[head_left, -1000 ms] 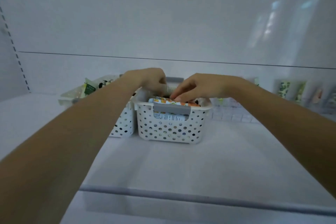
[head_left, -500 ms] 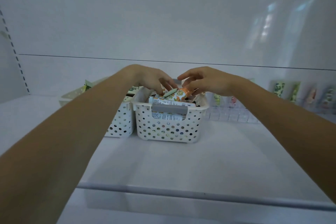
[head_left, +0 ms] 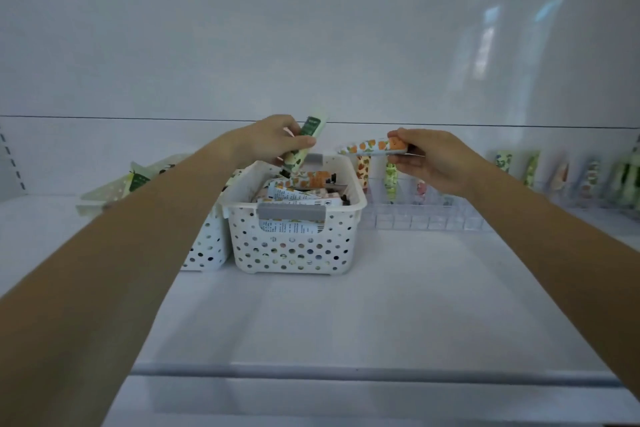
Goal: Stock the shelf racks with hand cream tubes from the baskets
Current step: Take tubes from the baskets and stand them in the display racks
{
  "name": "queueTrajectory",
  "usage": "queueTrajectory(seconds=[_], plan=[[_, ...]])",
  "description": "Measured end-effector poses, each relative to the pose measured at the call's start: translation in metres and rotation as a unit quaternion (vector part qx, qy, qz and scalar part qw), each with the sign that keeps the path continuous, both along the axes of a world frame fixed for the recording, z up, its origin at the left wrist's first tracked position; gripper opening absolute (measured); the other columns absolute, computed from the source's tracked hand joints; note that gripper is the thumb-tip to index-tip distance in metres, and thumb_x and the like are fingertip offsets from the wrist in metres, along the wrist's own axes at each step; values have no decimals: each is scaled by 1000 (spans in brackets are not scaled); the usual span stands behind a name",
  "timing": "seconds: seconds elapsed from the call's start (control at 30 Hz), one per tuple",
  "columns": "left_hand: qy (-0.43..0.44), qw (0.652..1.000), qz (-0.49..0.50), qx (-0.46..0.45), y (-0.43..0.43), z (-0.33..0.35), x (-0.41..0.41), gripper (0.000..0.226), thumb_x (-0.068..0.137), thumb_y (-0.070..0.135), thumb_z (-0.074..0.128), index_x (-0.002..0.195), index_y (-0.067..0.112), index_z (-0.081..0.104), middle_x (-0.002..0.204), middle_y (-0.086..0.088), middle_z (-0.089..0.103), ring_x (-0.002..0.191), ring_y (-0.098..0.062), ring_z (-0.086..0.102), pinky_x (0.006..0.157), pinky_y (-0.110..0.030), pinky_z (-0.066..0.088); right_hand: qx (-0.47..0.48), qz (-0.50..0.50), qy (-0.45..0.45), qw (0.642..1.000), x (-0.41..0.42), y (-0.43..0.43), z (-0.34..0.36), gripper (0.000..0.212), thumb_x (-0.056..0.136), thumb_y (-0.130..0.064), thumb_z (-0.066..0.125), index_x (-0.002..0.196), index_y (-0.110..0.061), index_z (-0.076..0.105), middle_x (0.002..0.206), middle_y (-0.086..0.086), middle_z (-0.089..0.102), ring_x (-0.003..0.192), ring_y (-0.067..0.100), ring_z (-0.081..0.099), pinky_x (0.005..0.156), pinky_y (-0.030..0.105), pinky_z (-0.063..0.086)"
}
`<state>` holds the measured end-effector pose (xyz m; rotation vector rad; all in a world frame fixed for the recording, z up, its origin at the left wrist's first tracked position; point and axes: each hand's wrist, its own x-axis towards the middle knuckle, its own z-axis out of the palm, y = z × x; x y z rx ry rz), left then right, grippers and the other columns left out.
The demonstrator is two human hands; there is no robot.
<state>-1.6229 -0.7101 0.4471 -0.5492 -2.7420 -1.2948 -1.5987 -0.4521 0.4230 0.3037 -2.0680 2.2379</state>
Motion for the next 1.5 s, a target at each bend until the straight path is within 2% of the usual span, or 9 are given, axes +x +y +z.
queueTrajectory(seconds=[0.13,0.37,0.63,0.73,0.83,0.9,1.13,1.27,1.5], plan=[[21,998,15,60,29,12,4,30,89,29,59,99,12,37,96,-7,48,60,-11,58,52,-24,46,-125,38,-36,991,5,27,-7,9,90,-2,51,90,3,58,95,16,63,75,18,70,66,22,57],[-33,994,-19,105,126,28,15,10,96,19,39,88,16,44,84,-2,49,65,-11,52,42,-15,44,-90,17,-21,996,18,91,-11,20,88,6,42,87,-11,53,78,7,56,65,16,69,61,27,56],[-48,980,-69,183,294,8,21,17,92,8,44,79,11,54,90,-8,61,70,-15,55,63,-28,48,-30,-74,-12,997,33,222,-22,9,90,-4,51,86,-12,52,84,8,56,71,20,69,69,36,57],[-46,976,-74,200,347,-12,21,7,91,8,51,87,11,57,97,-10,60,81,-19,57,82,-34,51,8,-129,-6,992,43,274,-31,9,90,-10,56,82,-14,55,81,6,60,72,19,69,59,30,58],[-45,966,-57,248,393,-35,20,10,91,6,53,100,6,57,88,-10,60,74,-19,57,70,-28,52,63,-201,14,977,50,321,-39,11,89,-14,60,80,-20,56,76,-1,60,62,9,64,50,21,52],[-48,958,-50,278,417,-50,16,14,91,6,54,104,2,57,90,-13,60,80,-24,58,79,-37,53,73,-236,37,968,50,345,-41,5,87,-16,62,88,-19,58,77,-4,61,61,7,62,56,22,54],[-39,955,12,293,468,-79,1,11,92,10,54,95,1,61,89,-11,63,90,-28,61,89,-47,51,183,-298,106,931,28,382,-22,36,78,-6,69,105,-11,47,88,-1,56,88,18,63,76,37,57],[-15,959,26,283,481,-90,-6,18,91,12,56,74,8,54,78,-13,59,84,-27,60,86,-50,52,323,-285,161,888,8,388,-7,81,78,-13,71,140,-19,19,88,-12,45,71,0,50,51,10,43],[-12,941,-14,339,475,-102,-15,6,91,9,55,93,4,58,77,-2,61,71,-13,60,72,-31,55,415,-251,202,851,-26,390,-2,32,88,-14,60,115,-12,43,83,-3,53,70,14,55,56,25,48]])
